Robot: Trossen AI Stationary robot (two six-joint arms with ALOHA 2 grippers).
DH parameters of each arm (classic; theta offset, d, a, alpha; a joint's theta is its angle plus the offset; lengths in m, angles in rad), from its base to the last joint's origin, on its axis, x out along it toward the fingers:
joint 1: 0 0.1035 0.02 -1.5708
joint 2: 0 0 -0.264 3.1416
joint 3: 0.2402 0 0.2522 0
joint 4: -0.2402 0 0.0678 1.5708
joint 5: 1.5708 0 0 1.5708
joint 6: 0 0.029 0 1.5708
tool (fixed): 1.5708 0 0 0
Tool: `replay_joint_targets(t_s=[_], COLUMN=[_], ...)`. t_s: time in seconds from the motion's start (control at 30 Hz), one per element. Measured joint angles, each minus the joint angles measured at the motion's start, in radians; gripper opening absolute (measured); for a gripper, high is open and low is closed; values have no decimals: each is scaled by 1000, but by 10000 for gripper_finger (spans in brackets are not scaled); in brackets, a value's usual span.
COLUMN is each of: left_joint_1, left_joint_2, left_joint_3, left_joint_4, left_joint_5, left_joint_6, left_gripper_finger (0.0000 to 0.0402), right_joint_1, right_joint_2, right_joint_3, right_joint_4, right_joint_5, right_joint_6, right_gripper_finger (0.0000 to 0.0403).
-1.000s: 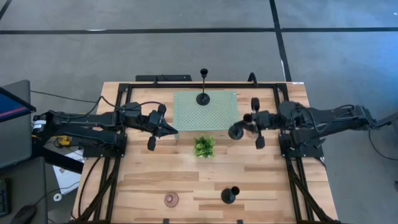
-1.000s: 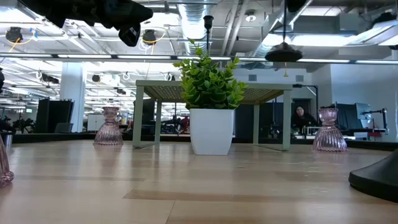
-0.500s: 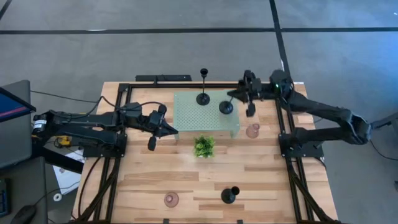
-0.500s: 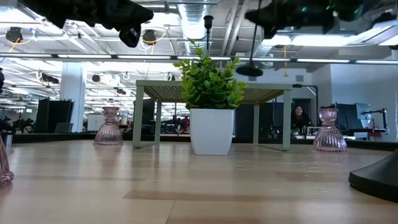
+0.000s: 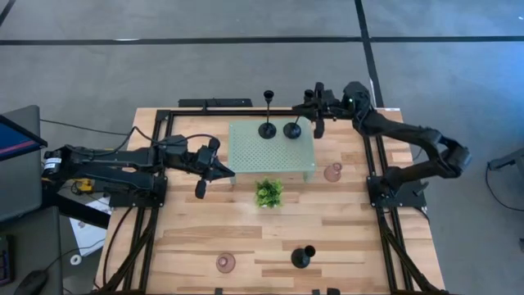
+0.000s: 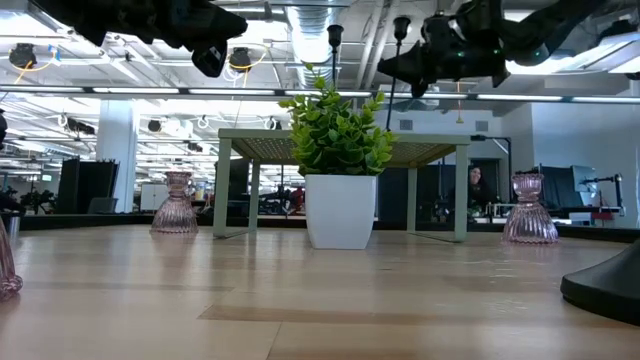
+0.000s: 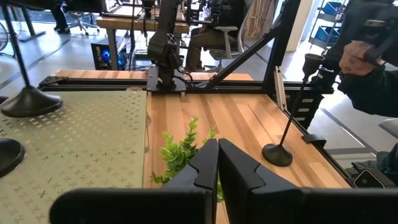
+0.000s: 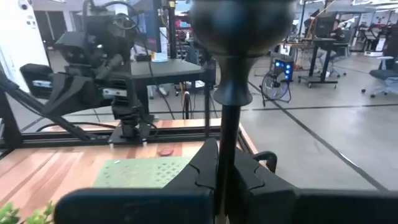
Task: Pick & Place candle stick holders
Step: Put the top black candle holder on the shelf
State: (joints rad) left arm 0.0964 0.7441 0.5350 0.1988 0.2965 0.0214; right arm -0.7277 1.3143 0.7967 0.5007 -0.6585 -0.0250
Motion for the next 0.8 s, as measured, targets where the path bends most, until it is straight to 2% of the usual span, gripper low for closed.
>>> replay_joint_targets(t_s=[0.13, 0.3, 0.57, 0.8], left_joint_1=[0, 0, 0, 0], left_joint_2=[0, 8, 24, 31], left_joint_3=[0, 0, 0, 0], left_joint_4=[0, -4, -2, -2], left_joint_5=[0, 0, 0, 0], left_joint_6=[0, 0, 0, 0], left_gripper_finger=[12, 12, 12, 12], right_joint_1=[-17, -29, -26, -26], right_joint_2=[22, 52, 62, 27], right_joint_3=[29, 59, 69, 67], right_joint_4=[-5, -104, -115, -124], right_joint_5=[0, 1, 2, 4], right_joint_6=[0, -14, -29, -35], right_gripper_finger=[0, 0, 2, 47])
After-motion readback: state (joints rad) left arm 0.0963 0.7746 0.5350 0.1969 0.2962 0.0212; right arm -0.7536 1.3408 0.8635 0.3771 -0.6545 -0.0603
